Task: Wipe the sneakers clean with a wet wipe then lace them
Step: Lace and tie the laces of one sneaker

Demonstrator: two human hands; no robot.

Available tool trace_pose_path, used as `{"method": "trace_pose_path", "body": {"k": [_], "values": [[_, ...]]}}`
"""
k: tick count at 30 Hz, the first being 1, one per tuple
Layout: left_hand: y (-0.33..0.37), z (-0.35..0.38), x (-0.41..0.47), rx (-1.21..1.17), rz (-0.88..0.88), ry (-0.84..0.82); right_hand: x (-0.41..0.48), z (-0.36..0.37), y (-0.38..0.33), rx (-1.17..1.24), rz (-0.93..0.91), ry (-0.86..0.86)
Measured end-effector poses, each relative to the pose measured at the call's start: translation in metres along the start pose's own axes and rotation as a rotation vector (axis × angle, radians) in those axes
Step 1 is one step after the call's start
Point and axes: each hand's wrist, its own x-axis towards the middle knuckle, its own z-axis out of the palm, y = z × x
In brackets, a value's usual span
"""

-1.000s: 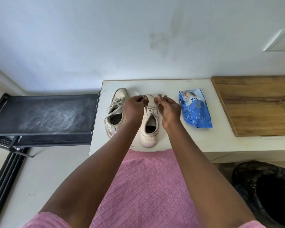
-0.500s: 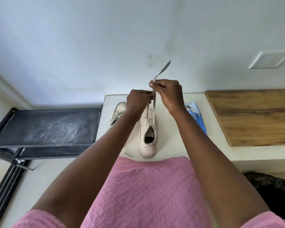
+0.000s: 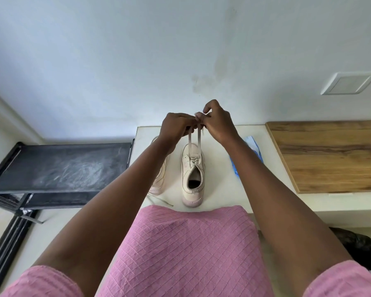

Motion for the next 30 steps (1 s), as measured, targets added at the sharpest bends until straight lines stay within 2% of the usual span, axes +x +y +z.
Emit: {"method": "trace_pose_path", "body": {"k": [3, 5, 9, 10, 12, 14, 16, 20, 22, 24, 25, 28, 29, 30], "values": [[-0.003, -0.003, 0.002, -0.120, -0.073, 0.011, -0.006, -0.001, 0.002, 0.040, 0.016, -0.018], [-0.005, -0.005, 0.005, -0.112, -0.085, -0.004, -0.011, 0.000, 0.004, 0.050, -0.012, -0.056], [-0.006, -0.012, 0.009, -0.112, -0.124, -0.087, -0.011, 0.002, 0.006, -0.024, -0.063, 0.081], [-0.005, -0.012, 0.008, -0.040, -0.103, -0.123, -0.010, 0.003, 0.005, -0.120, -0.090, 0.076], [-0.007, -0.013, 0.008, 0.243, 0.002, -0.152, -0.007, 0.004, 0.002, -0.360, -0.114, -0.044], [-0.009, -0.011, 0.007, 0.482, 0.115, -0.126, -0.003, 0.004, 0.000, -0.421, -0.043, -0.179], [-0.012, -0.010, 0.009, 0.490, 0.209, -0.112, -0.003, 0.002, 0.001, -0.234, 0.065, -0.246], [-0.017, -0.011, 0.012, 0.442, 0.289, -0.235, -0.007, 0.003, 0.010, 0.386, 0.277, -0.226], [-0.016, -0.008, 0.007, 0.313, 0.269, -0.254, -0.010, 0.005, 0.014, 0.508, 0.318, -0.207], [-0.018, -0.007, 0.003, 0.040, 0.202, -0.242, -0.011, 0.004, 0.017, 0.507, 0.307, -0.154], [-0.021, -0.007, 0.002, -0.098, 0.144, -0.230, -0.010, 0.003, 0.018, 0.415, 0.277, -0.113], [-0.036, -0.018, 0.005, -0.547, -0.044, -0.105, -0.009, -0.003, 0.033, -0.058, 0.165, -0.022], [-0.043, -0.023, 0.005, -0.615, -0.086, -0.049, -0.009, -0.005, 0.043, -0.177, 0.152, -0.010], [-0.049, -0.028, 0.007, -0.571, -0.104, 0.007, -0.009, -0.008, 0.054, -0.270, 0.150, -0.002]]}}
